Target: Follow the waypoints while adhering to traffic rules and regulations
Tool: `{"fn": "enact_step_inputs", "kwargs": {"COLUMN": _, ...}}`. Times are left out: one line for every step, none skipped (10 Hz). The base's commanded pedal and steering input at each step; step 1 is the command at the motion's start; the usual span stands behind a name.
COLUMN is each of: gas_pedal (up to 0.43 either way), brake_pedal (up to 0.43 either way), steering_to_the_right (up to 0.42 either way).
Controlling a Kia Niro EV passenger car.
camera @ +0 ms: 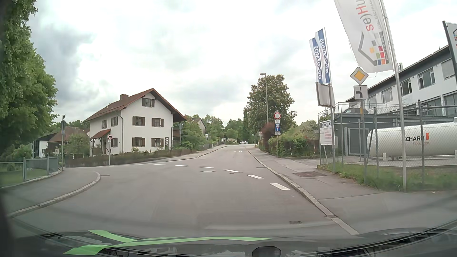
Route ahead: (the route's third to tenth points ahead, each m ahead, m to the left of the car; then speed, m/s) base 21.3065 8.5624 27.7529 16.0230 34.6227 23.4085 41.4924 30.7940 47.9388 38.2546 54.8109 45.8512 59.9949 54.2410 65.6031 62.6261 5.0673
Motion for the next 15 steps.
{"fn": "enact_step_inputs", "kwargs": {"gas_pedal": 0.047, "brake_pedal": 0.000, "steering_to_the_right": -0.021}}
{"fn": "enact_step_inputs", "kwargs": {"gas_pedal": 0.047, "brake_pedal": 0.000, "steering_to_the_right": -0.031}}
{"fn": "enact_step_inputs", "kwargs": {"gas_pedal": 0.047, "brake_pedal": 0.000, "steering_to_the_right": -0.042}}
{"fn": "enact_step_inputs", "kwargs": {"gas_pedal": 0.059, "brake_pedal": 0.000, "steering_to_the_right": -0.051}}
{"fn": "enact_step_inputs", "kwargs": {"gas_pedal": 0.059, "brake_pedal": 0.000, "steering_to_the_right": -0.061}}
{"fn": "enact_step_inputs", "kwargs": {"gas_pedal": 0.059, "brake_pedal": 0.000, "steering_to_the_right": -0.069}}
{"fn": "enact_step_inputs", "kwargs": {"gas_pedal": 0.059, "brake_pedal": 0.000, "steering_to_the_right": -0.072}}
{"fn": "enact_step_inputs", "kwargs": {"gas_pedal": 0.067, "brake_pedal": 0.000, "steering_to_the_right": -0.078}}
{"fn": "enact_step_inputs", "kwargs": {"gas_pedal": 0.067, "brake_pedal": 0.000, "steering_to_the_right": -0.086}}
{"fn": "enact_step_inputs", "kwargs": {"gas_pedal": 0.079, "brake_pedal": 0.000, "steering_to_the_right": -0.096}}
{"fn": "enact_step_inputs", "kwargs": {"gas_pedal": 0.079, "brake_pedal": 0.000, "steering_to_the_right": -0.103}}
{"fn": "enact_step_inputs", "kwargs": {"gas_pedal": 0.087, "brake_pedal": 0.000, "steering_to_the_right": -0.109}}
{"fn": "enact_step_inputs", "kwargs": {"gas_pedal": 0.087, "brake_pedal": 0.000, "steering_to_the_right": -0.119}}
{"fn": "enact_step_inputs", "kwargs": {"gas_pedal": 0.087, "brake_pedal": 0.000, "steering_to_the_right": -0.121}}
{"fn": "enact_step_inputs", "kwargs": {"gas_pedal": 0.087, "brake_pedal": 0.000, "steering_to_the_right": -0.121}}
